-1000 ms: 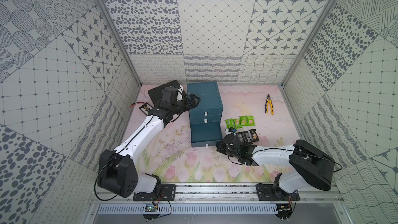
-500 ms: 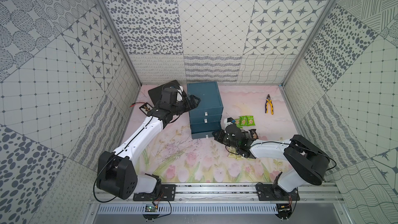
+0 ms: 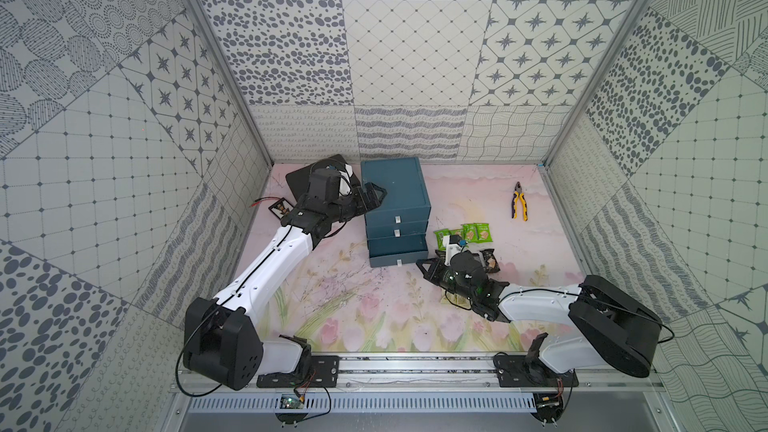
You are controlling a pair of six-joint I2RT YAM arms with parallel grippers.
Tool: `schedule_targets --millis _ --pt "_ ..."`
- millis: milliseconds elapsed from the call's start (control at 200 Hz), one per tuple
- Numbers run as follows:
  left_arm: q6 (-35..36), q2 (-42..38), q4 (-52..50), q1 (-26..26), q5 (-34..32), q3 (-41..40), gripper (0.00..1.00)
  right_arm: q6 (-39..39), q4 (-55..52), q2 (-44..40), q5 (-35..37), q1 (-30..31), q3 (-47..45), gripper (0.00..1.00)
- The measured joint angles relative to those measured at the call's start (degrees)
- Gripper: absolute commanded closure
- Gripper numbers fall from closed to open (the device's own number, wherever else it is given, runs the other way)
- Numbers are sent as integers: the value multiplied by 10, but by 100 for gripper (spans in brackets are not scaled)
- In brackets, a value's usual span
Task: Take the cookies out of the drawer
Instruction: Close the drawer in the storage box.
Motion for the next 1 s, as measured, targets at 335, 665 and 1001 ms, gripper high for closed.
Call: schedule_targets --millis 335,665,1001 --pt "4 -3 -1 0 0 0 1 14 49 87 1 0 22 100" --pt "12 -12 -5 0 1 0 1 26 88 161 24 -10 59 100" --pt "12 -16 -5 0 4 -1 1 12 88 176 60 -27 101 100"
